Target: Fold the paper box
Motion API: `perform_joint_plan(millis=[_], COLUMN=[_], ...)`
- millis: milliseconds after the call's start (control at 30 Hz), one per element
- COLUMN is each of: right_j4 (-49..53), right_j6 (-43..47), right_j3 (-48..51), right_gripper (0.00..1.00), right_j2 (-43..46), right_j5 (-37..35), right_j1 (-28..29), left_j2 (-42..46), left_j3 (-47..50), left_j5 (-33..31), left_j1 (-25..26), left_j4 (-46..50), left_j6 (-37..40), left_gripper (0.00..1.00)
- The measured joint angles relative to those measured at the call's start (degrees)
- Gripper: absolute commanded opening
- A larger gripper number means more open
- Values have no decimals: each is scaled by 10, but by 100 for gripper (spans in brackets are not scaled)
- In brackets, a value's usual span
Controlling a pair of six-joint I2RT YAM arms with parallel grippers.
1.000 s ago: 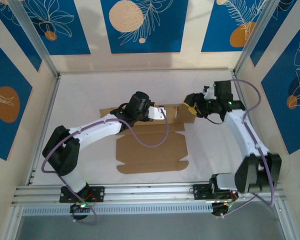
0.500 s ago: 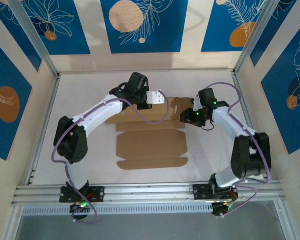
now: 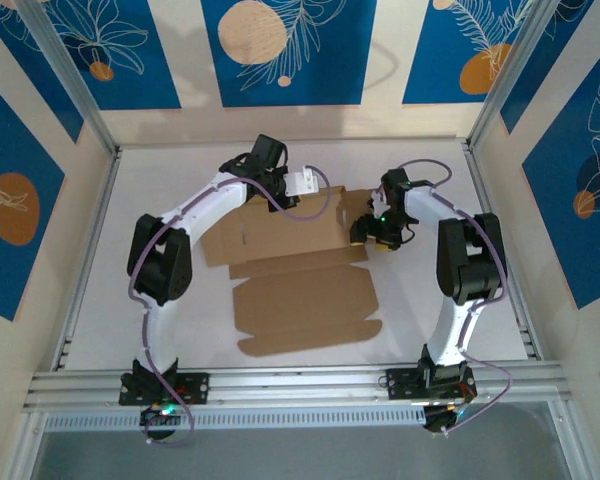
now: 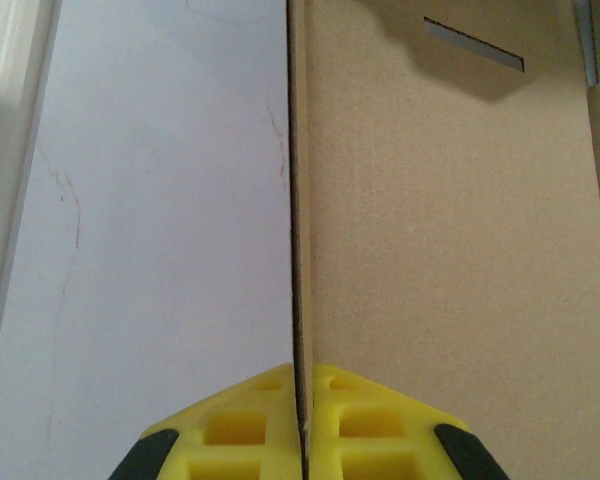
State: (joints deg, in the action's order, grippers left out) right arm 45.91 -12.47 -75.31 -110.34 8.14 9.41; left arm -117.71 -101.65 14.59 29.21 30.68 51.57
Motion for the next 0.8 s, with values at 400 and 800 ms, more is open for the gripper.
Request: perform_joint_plan(millis=[400,800], right_j4=[12,-55], right_j6=[-14,-35], right_j3=[-4,24], right_gripper=[73,63], right_j2=[-21,0], right_j5=[38,174], right_j1=[13,-26], left_j2=[0,16], left_j3=[42,159], left_j5=[0,-25], left_j1=[-16,-33], left_j4=[-53,-186], left_j6=[-22,-43], left_gripper=[0,0])
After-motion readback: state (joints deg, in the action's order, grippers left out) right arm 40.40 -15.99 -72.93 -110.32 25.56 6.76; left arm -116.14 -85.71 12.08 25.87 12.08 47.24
